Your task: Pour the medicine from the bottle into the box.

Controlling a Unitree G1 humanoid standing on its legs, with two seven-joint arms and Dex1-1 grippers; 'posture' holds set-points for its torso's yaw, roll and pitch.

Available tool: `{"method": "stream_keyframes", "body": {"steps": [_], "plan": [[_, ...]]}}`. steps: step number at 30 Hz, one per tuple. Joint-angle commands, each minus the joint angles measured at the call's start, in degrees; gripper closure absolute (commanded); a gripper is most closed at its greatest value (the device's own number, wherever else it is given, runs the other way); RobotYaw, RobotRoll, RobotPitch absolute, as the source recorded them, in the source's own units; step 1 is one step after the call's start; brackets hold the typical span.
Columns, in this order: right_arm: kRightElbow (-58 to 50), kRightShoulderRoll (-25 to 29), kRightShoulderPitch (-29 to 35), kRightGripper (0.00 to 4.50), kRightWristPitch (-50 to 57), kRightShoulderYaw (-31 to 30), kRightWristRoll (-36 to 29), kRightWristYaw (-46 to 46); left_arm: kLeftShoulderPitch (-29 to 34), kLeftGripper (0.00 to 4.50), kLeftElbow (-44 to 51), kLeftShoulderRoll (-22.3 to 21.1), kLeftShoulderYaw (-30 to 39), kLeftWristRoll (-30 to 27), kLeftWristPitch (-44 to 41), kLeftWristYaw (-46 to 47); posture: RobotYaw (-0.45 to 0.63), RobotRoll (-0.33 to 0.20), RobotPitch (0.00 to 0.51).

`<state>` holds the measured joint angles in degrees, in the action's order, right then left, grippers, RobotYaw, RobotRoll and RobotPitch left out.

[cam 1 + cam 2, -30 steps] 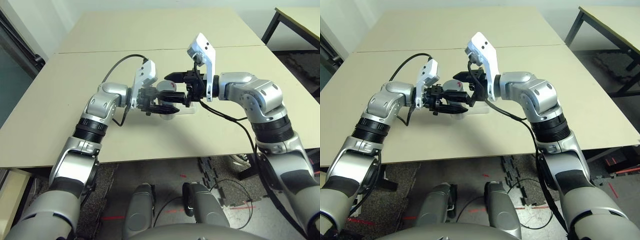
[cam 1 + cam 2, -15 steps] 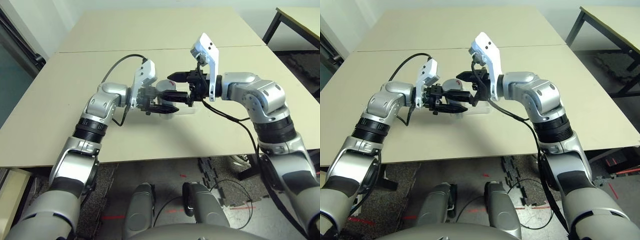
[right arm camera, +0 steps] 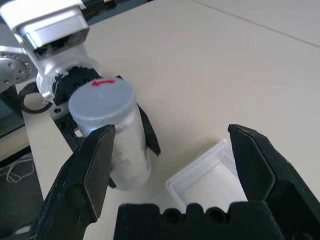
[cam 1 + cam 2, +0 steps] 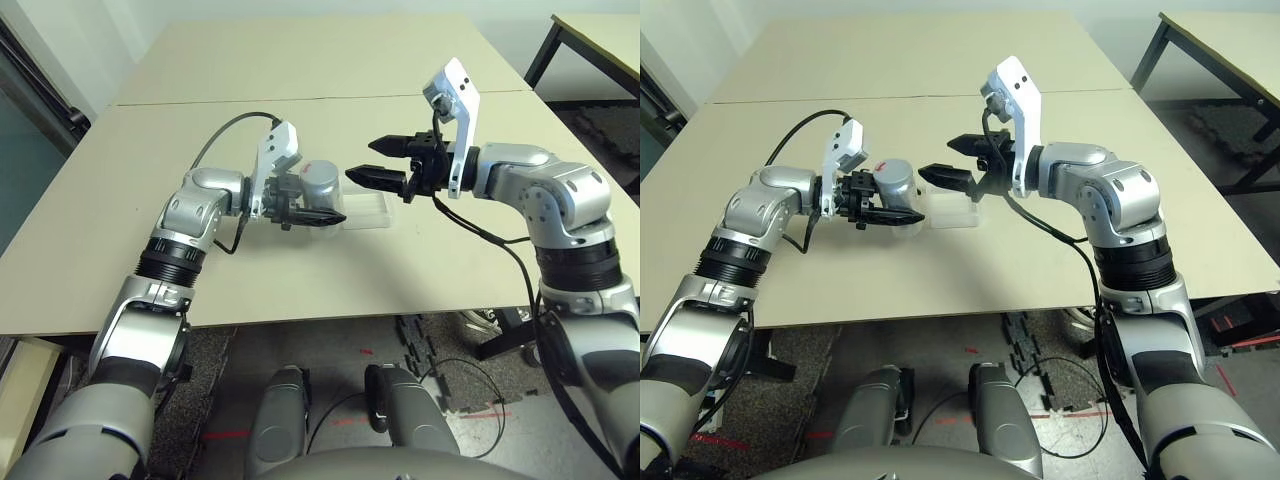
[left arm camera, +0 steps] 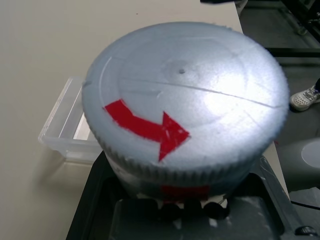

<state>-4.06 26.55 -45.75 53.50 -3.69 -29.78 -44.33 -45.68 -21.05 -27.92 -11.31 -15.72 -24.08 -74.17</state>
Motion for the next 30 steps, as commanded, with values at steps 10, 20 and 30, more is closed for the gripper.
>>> {"method": "stream_keyframes", "body": {"steps": [10,20,30], "plan": [[-3.62,-2.58,-0.46,0.00,2.66,-1.17,-4.68,-1.15,-1.01,1.94,-0.08,-0.38,0.21,0.16,0.26,-0.47,-0.03,0.000,0.098],[1.95,-3.83,-4.98,0.00,-2.28,-6.97,-0.24,-4.42,-1.91,1.94,0.74,0.20,-1.55,0.80,0.21,-1.82,-0.02,0.000,0.096],[4.68,-4.55,-6.67,0.00,-5.52,-9.88,3.10,-7.01,-2.06,1.94,1.67,1.10,-2.30,0.76,-0.10,-1.94,-0.02,0.000,0.094]]}}
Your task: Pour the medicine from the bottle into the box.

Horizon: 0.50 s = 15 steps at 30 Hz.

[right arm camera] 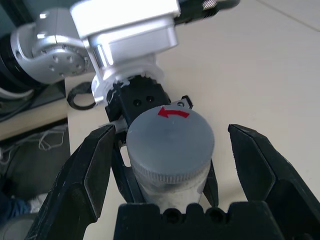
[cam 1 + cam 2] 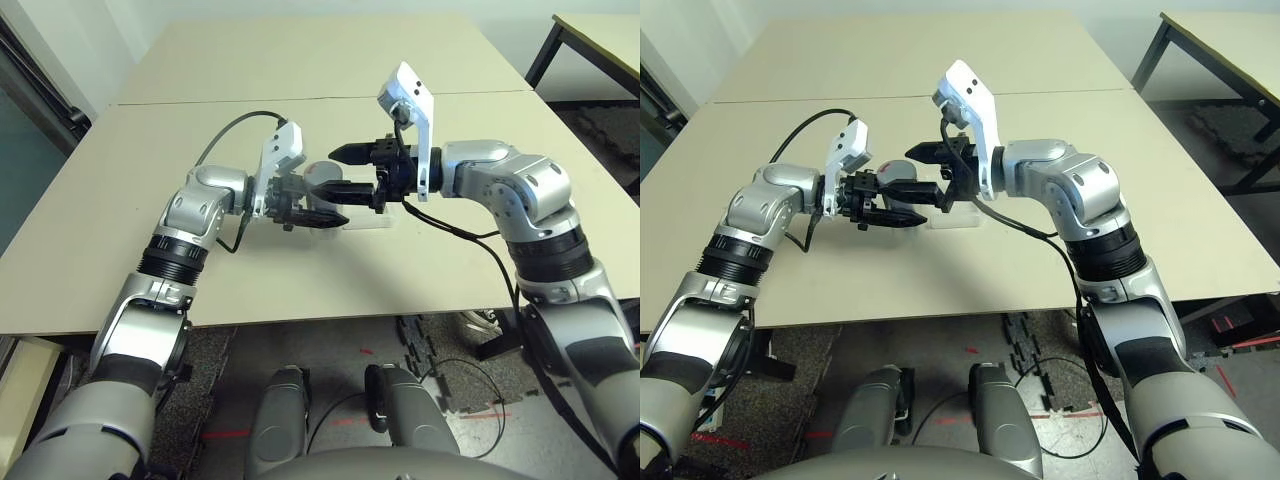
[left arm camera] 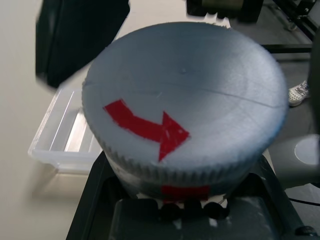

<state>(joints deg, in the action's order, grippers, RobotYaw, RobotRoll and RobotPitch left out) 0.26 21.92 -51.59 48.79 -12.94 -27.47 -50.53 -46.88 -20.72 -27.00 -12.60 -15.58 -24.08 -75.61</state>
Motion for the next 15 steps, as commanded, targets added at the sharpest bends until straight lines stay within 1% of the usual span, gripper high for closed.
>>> {"method": "stream_keyframes", "body": {"steps": [1,4,7,8,10,15], "plan": [[0.38,0.01,-0.84,0.00,-0.76,-0.61,0.90,-0.91,-0.88,1.94,1.32,0.23,-1.03,0.64,-0.08,-0.52,-0.02,0.000,0.094],[0.31,-0.20,-0.78,0.61,-0.60,-0.46,1.19,-1.14,-0.89,1.94,1.29,0.31,-1.13,0.66,-0.04,-0.56,-0.02,0.000,0.093],[-0.40,-0.29,-0.59,1.71,0.10,-0.22,0.86,-1.22,-0.64,1.94,1.23,0.34,-1.30,0.79,0.10,-0.52,-0.02,0.000,0.093],[-0.63,-0.40,-0.54,1.92,0.40,-0.03,0.62,-1.13,-0.51,1.94,1.18,0.31,-1.33,0.84,0.16,-0.53,-0.02,0.000,0.093],[-0.98,-0.77,-0.51,1.92,1.12,0.61,-0.01,-0.73,-0.15,1.94,1.04,0.14,-1.40,1.01,0.39,-0.61,-0.02,0.000,0.092],[-0.41,-2.88,-1.43,1.92,4.66,4.37,-2.38,2.22,0.78,1.94,1.48,-0.05,-1.58,1.16,0.55,-0.55,-0.02,0.000,0.089]]}}
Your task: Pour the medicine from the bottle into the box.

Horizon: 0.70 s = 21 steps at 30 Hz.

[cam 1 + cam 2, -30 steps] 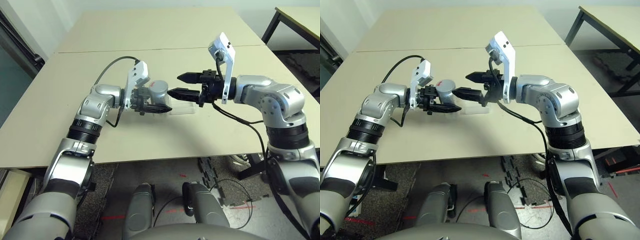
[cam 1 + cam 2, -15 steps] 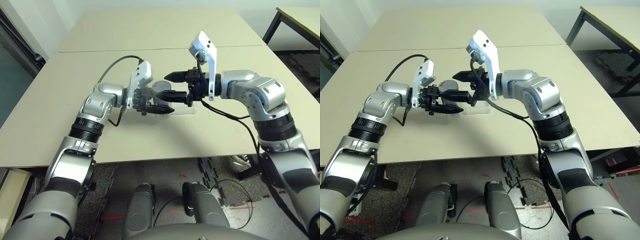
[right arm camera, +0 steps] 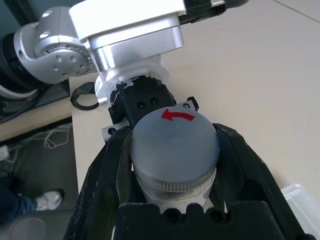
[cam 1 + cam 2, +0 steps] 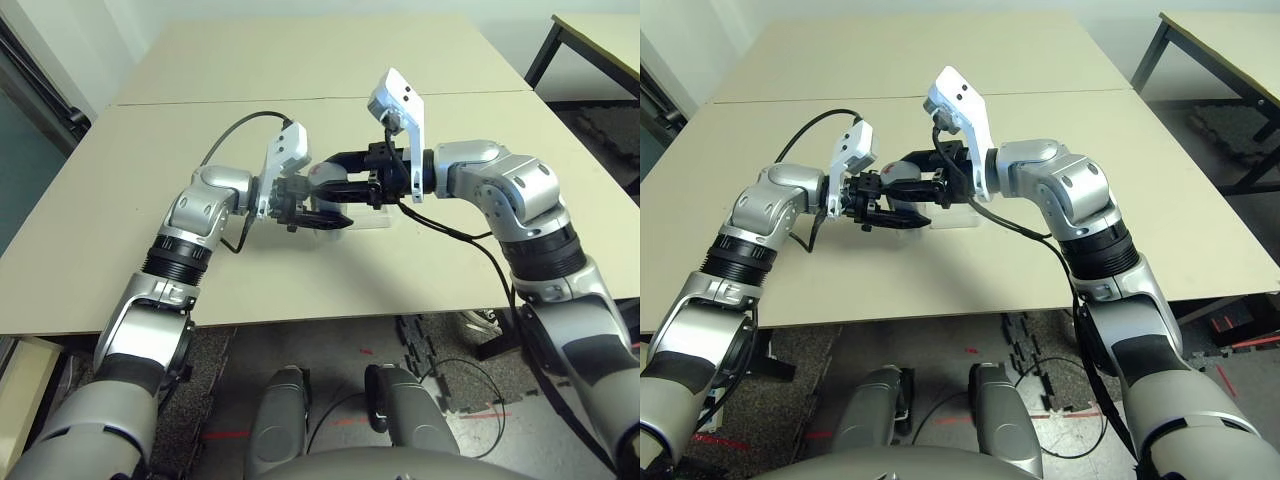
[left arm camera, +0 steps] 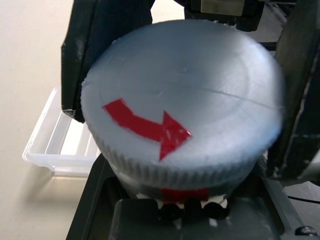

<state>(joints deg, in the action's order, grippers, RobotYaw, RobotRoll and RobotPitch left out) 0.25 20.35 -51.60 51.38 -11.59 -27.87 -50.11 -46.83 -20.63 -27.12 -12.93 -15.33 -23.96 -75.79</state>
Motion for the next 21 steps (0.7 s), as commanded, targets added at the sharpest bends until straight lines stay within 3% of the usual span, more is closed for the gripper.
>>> {"method": "stream_keyframes", "body": {"steps": [1,7,11,17,21], "plan": [[0.06,-1.83,-1.83,1.92,2.93,4.02,-2.36,2.79,1.00,1.94,1.59,0.01,-1.37,0.99,0.49,-0.38,-0.02,0.000,0.088],[3.07,-3.53,-3.80,1.92,5.69,7.86,-2.72,7.73,2.05,1.94,2.56,-0.09,-1.48,0.87,0.14,-0.07,-0.02,0.000,0.086],[7.51,-3.31,-5.13,1.92,4.66,8.73,0.70,12.96,2.65,1.94,3.48,-0.06,-1.43,0.48,-0.36,0.47,-0.02,0.000,0.085],[16.63,0.06,-3.05,1.92,-4.62,6.61,12.14,21.02,1.67,1.94,0.63,1.20,1.21,1.06,1.99,5.65,-0.01,0.000,0.084],[19.49,-0.76,-0.91,1.92,-8.76,8.53,15.24,25.74,-0.79,1.94,-4.46,3.01,4.88,1.44,5.69,11.85,-0.01,0.000,0.084]]}}
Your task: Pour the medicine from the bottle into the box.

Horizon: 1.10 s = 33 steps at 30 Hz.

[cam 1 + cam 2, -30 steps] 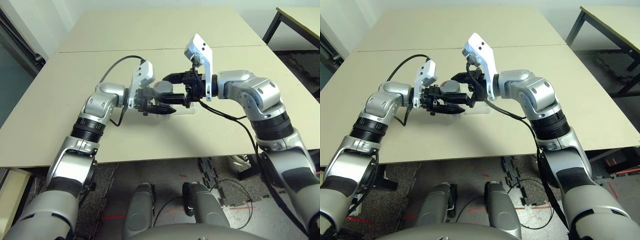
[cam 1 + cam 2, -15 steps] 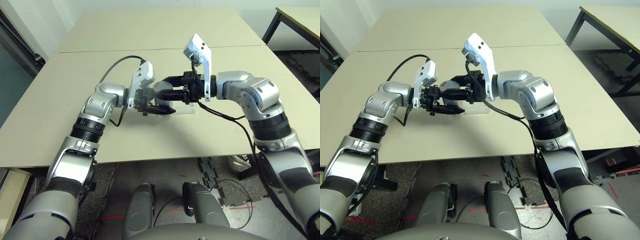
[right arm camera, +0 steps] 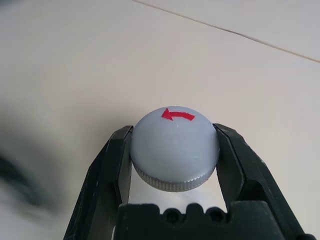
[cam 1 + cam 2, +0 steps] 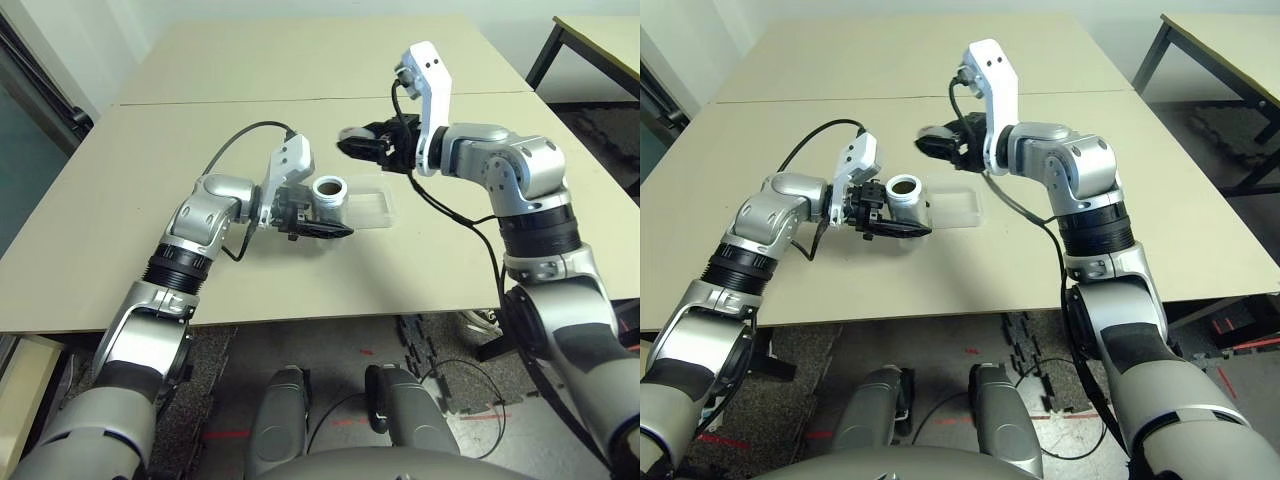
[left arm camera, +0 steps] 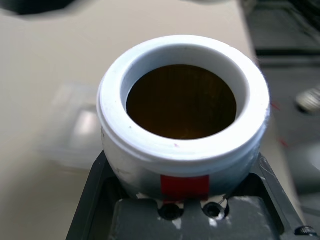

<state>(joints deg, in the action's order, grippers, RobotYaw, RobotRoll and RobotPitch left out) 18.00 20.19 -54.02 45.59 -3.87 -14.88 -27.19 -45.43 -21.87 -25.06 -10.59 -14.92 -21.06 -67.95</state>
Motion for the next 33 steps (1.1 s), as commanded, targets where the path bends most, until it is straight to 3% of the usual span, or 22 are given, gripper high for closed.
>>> {"method": "stream_keyframes", "body": {"steps": [1,14,20,33], "plan": [[2.05,-0.94,2.15,1.92,-3.76,1.24,2.90,4.04,-3.06,1.94,-4.93,1.34,3.31,1.38,3.92,5.73,-0.01,0.000,0.084],[6.95,-4.04,8.13,1.92,-9.56,5.39,6.67,14.35,-15.69,1.94,-30.33,2.37,9.95,5.44,15.15,21.73,-0.02,0.000,0.079],[12.79,-5.17,8.63,1.92,-12.86,7.12,6.77,16.26,-18.01,1.94,-40.95,3.54,11.67,8.10,18.15,30.84,-0.02,0.000,0.075],[34.14,-7.99,2.01,1.92,-28.38,12.86,6.97,19.36,-18.31,1.94,-48.20,6.44,14.07,9.68,20.79,37.98,-0.02,0.000,0.070]]}}
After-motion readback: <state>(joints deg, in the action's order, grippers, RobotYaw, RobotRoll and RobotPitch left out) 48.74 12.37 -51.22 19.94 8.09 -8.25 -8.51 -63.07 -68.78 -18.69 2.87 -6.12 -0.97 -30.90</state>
